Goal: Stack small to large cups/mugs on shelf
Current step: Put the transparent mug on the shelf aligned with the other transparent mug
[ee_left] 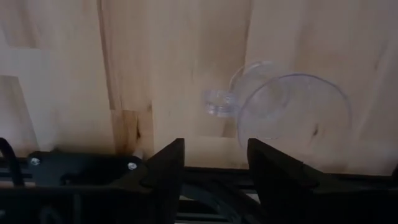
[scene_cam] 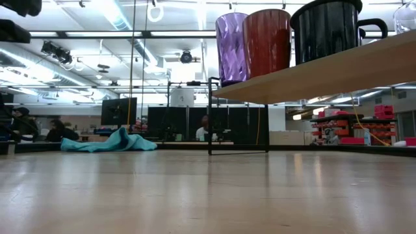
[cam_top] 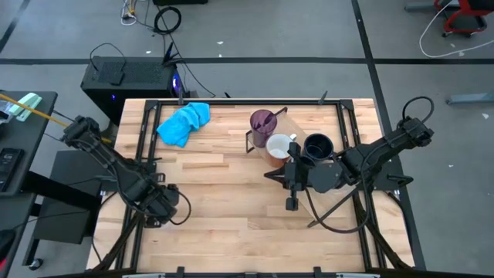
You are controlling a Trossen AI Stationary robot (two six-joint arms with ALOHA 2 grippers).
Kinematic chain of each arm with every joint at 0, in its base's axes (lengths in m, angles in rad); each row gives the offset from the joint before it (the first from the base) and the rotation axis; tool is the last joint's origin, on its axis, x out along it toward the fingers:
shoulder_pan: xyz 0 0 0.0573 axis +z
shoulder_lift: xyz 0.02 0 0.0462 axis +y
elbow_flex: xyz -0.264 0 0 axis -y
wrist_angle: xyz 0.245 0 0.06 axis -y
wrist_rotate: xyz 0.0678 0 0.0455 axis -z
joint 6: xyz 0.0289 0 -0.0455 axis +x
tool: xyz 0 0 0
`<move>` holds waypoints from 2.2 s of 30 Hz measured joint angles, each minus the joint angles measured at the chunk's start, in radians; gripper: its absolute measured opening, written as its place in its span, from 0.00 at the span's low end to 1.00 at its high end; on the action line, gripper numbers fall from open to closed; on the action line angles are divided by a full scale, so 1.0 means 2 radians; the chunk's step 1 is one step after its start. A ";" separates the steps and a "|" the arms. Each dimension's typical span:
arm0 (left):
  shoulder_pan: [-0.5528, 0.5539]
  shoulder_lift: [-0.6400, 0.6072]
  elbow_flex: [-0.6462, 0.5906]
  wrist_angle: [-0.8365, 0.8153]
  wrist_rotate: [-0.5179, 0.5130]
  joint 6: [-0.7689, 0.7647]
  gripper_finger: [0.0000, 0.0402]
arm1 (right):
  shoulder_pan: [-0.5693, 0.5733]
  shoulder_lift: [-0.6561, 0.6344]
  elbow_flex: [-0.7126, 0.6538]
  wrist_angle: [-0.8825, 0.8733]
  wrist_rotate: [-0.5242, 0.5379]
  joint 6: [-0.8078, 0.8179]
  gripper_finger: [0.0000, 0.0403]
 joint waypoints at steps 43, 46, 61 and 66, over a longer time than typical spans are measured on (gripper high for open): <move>-0.039 -0.006 -0.110 0.198 -0.080 -0.079 0.34 | 0.000 0.000 0.000 -0.003 0.000 0.011 0.02; -0.026 -0.006 -0.115 0.230 -0.087 -0.049 0.33 | 0.000 0.000 0.000 -0.003 0.001 0.011 0.02; 0.030 -0.003 -0.116 0.306 -0.094 0.066 0.27 | 0.000 0.000 0.000 -0.003 0.000 0.011 0.02; 0.034 -0.003 -0.116 0.331 -0.094 0.091 0.23 | 0.000 0.000 0.000 -0.003 0.000 0.010 0.02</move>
